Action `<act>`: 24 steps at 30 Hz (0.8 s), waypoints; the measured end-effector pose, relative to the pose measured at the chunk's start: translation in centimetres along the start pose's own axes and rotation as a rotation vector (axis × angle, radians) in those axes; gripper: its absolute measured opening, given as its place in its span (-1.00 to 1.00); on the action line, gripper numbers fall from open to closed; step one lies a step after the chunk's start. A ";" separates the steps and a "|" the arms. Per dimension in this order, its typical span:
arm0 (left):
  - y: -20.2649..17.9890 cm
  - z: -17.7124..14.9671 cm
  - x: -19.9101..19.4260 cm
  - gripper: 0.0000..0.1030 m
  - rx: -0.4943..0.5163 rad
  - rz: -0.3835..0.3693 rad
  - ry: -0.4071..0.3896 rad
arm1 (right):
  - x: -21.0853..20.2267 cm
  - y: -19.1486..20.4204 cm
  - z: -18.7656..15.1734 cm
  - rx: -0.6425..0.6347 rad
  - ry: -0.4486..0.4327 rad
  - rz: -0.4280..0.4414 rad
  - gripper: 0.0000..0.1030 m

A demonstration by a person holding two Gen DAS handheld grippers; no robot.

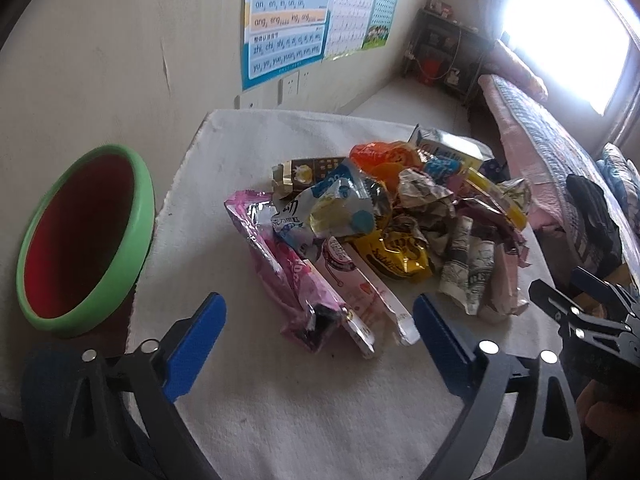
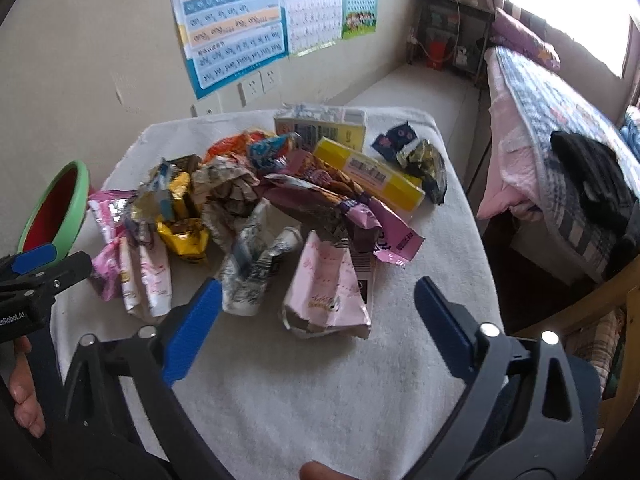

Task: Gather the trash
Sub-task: 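Grasp a pink wrapper with the left tool while the right tool grasps a pink paper wrapper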

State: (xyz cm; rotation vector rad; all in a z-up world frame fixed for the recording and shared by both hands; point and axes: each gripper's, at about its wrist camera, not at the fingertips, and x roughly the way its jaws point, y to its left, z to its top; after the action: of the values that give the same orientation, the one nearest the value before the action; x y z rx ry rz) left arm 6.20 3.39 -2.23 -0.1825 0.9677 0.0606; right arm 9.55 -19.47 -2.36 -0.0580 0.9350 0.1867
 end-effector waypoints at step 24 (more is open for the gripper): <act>2.8 0.2 4.3 -0.45 -0.147 -0.077 0.139 | 5.6 -1.4 0.3 0.043 0.176 0.051 -0.04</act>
State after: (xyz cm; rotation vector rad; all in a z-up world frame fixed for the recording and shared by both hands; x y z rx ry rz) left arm 8.43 6.07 -6.00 -0.3625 1.0946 0.0489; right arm 13.28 -20.11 -6.69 -0.0108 1.1164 0.2107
